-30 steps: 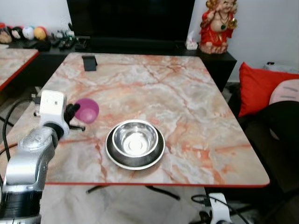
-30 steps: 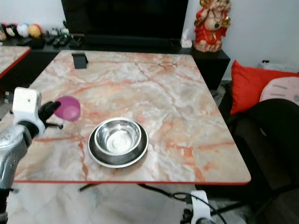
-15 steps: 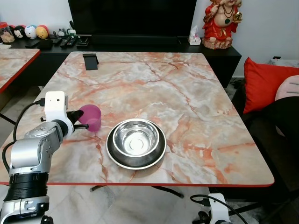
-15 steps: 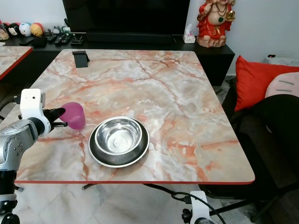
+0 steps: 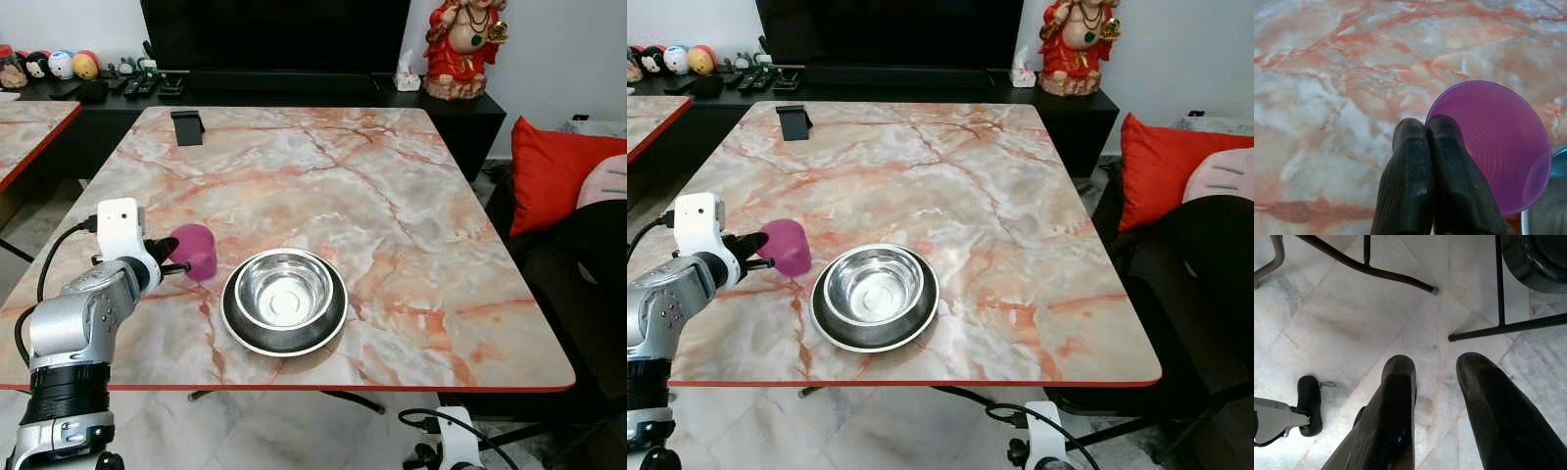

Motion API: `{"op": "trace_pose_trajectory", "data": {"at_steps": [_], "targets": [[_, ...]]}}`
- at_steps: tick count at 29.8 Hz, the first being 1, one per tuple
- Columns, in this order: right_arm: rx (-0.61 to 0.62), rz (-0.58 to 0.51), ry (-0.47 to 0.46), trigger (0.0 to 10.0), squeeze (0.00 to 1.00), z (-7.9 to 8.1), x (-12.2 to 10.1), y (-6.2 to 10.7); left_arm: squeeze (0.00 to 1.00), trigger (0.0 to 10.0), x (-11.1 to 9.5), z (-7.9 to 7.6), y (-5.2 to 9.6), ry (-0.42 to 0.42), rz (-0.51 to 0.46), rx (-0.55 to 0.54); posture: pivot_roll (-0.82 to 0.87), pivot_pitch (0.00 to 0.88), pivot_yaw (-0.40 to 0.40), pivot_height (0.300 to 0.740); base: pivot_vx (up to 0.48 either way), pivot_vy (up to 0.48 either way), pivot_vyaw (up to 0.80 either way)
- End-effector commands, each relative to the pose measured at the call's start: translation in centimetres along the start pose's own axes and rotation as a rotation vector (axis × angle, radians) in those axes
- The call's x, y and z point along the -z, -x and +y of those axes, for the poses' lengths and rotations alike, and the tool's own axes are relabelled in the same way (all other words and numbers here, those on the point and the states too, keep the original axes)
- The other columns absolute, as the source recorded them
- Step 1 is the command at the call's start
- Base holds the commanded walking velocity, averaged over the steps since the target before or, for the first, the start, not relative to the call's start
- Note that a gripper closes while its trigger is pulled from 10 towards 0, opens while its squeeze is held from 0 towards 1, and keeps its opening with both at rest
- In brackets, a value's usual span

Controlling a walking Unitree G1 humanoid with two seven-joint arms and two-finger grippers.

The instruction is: Setting the table

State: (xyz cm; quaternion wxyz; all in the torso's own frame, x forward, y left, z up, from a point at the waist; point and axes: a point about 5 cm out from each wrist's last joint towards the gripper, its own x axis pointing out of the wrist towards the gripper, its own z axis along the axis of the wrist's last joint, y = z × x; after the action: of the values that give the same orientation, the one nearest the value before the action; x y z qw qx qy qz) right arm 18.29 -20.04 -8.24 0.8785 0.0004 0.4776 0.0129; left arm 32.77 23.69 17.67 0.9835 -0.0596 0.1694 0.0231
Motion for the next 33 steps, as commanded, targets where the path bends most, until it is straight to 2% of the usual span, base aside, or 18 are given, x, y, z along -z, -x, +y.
{"op": "trace_pose_trajectory", "data": {"at_steps": [1,9,22,23,33], "targets": [[0.008,0.006,-0.022,10.0,0.0,-0.14,0.29,0.06,0.0,10.0,-0.04,-0.16,-0.09,0.01,0.012,-0.001,-0.02,0.0,-0.011,0.724,0.0,0.0,0.0],[0.01,0.008,-0.029,10.0,0.0,-0.07,0.23,0.03,0.0,10.0,0.2,-0.71,-0.11,0.031,0.029,0.025,-0.02,0.0,-0.011,0.724,0.0,0.0,0.0],[0.007,0.007,-0.031,10.0,0.0,-0.04,0.25,0.03,0.0,10.0,0.22,-0.78,0.02,0.028,0.037,0.028,-0.02,0.0,-0.012,0.724,0.0,0.0,0.0],[0.007,0.007,-0.032,10.0,0.0,-0.04,0.26,0.03,0.98,10.0,0.21,-0.8,0.03,0.028,0.036,0.029,-0.02,0.0,-0.011,0.724,0.0,0.0,0.0],[0.007,0.007,-0.033,10.0,0.0,-0.01,0.23,0.02,1.0,10.0,-0.38,-1.09,0.11,0.016,0.011,0.038,-0.02,0.0,-0.012,0.724,0.0,0.0,0.0]]}}
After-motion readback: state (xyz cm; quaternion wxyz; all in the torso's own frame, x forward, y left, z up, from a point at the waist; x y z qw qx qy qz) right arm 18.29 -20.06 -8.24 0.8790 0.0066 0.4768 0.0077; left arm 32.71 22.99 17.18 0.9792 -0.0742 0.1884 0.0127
